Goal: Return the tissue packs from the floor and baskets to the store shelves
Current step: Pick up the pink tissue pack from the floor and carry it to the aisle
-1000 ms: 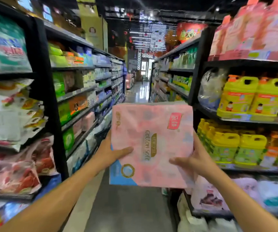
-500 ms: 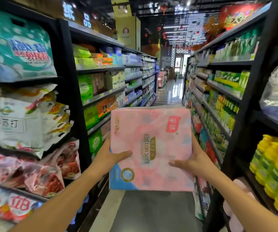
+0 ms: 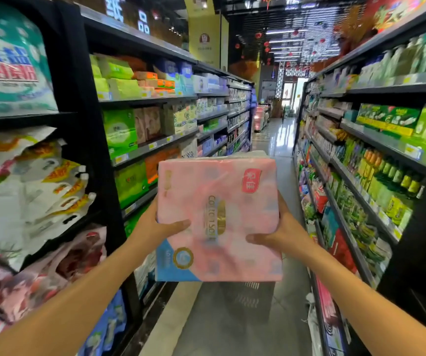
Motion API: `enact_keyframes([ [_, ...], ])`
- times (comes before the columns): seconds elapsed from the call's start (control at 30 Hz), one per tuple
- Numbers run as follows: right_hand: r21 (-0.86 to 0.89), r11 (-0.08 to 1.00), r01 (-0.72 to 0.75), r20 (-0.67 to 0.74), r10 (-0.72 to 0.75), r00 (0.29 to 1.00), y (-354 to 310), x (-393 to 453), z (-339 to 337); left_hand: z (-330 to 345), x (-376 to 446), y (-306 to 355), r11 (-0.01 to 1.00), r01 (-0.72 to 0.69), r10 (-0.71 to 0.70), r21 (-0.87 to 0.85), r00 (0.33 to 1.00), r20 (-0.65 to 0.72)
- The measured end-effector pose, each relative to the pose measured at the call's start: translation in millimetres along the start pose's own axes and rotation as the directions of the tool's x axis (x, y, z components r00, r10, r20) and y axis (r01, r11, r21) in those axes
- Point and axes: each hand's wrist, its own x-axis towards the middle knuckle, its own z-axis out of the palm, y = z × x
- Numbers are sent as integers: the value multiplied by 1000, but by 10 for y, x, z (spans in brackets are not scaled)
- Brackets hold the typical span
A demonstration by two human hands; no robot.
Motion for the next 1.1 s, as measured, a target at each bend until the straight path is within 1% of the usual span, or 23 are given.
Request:
enact_keyframes([
  [0.13,-1,1000,-18,-16,18,1000,350,717,17,108,780,-207,1000,-3,3,-27,1000,-13],
  [0.3,-38,998,-40,-21,39,999,681,1641,30,207,1804,-381,997,-10,11,-71,1000,11],
  [0.5,33,997,-75,-27,75,997,1178,2613,107,353,2763,-678,997,0,-2,-79,1000,-24],
  [0.63,51,995,-88,45,86,995,1570,3331,220,390,3429,-923,994,34,-40,-100,997,-62],
  [0.73,48,997,-66,110,61,992,1849,3946,305,426,3896,-1106,993,54,-65,-109,992,-105],
  [0.9,127,992,-6,182,-17,983,2337,4980,555,400,4755,-1444,993,100,-111,-65,974,-198],
  [1.0,127,992,-22,262,-12,965,2496,5594,692,358,5272,-1548,992,121,-123,-23,962,-244],
  [1.1,121,993,3,312,-41,949,2708,6165,875,301,5711,-1752,988,154,-156,-31,939,-306],
])
